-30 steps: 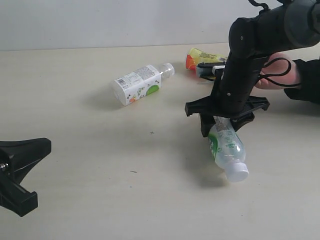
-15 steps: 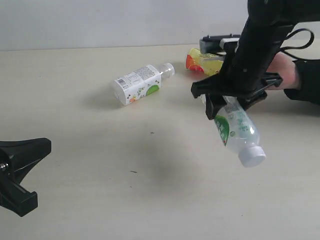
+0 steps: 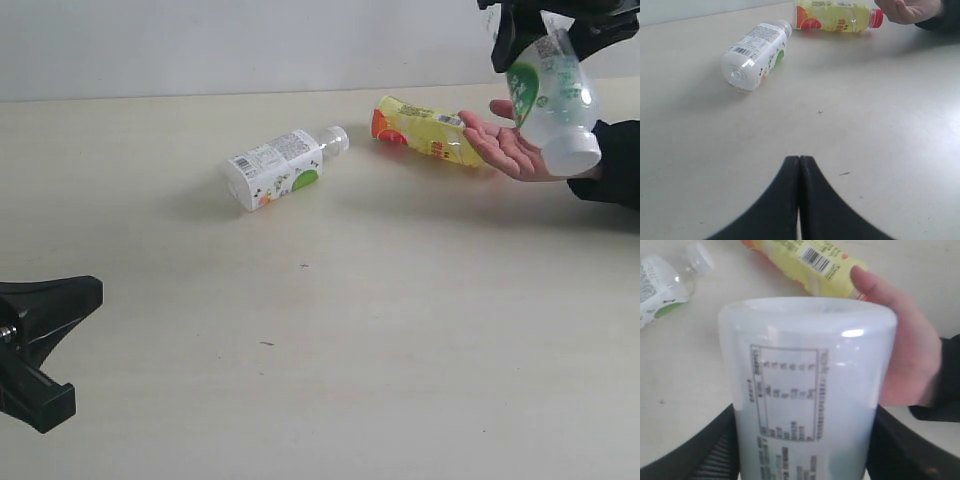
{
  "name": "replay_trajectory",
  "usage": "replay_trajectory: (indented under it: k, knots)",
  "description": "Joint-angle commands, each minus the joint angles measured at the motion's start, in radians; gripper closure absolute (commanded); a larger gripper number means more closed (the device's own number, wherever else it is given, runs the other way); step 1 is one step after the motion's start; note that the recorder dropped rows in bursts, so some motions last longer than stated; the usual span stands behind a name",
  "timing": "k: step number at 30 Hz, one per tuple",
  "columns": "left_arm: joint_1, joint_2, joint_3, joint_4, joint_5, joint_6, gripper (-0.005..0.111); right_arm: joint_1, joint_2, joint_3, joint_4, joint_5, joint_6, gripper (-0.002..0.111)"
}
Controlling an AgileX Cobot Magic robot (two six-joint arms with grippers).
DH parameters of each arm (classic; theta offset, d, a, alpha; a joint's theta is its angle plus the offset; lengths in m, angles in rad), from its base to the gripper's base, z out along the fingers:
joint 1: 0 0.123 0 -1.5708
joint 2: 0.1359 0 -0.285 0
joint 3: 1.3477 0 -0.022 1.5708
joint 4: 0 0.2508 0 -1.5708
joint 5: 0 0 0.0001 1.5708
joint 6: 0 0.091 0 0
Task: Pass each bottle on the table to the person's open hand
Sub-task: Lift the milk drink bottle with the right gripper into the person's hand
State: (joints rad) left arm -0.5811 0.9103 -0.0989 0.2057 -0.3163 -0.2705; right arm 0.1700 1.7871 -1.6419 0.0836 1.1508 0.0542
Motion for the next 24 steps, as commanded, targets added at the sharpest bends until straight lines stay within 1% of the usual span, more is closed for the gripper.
replay_trajectory:
  k: [1,5,13,15,17,20,24]
  knots:
    - [0.002,-0.007,0.002,0.002,-0.009,0.003,0.107,-0.027,0.08,-0.061,-0.1,0.013,-0.009,0.108]
    - [0.002,-0.007,0.002,0.002,-0.009,0.003,0.107,-0.027,0.149,-0.061,-0.168,-0.027,-0.009,0.108]
    - [0.002,-0.007,0.002,0.002,-0.009,0.003,0.107,-0.027,0.23,-0.061,-0.161,-0.104,-0.002,0.108]
    - [0.002,-0.007,0.002,0.002,-0.009,0.003,0.107,-0.027,0.24,-0.061,-0.161,-0.113,-0.002,0.106]
    - [0.002,-0.007,0.002,0.002,-0.009,0.003,0.107,-0.027,0.245,-0.061,-0.164,-0.131,-0.002,0.1]
    - [0.002,-0.007,0.002,0.002,-0.009,0.003,0.107,-0.027,0.252,-0.061,-0.164,-0.15,-0.002,0.087]
    - [0.002,-0.007,0.002,0.002,-0.009,0.003,0.107,-0.027,0.255,-0.061,-0.164,-0.162,-0.002,0.064]
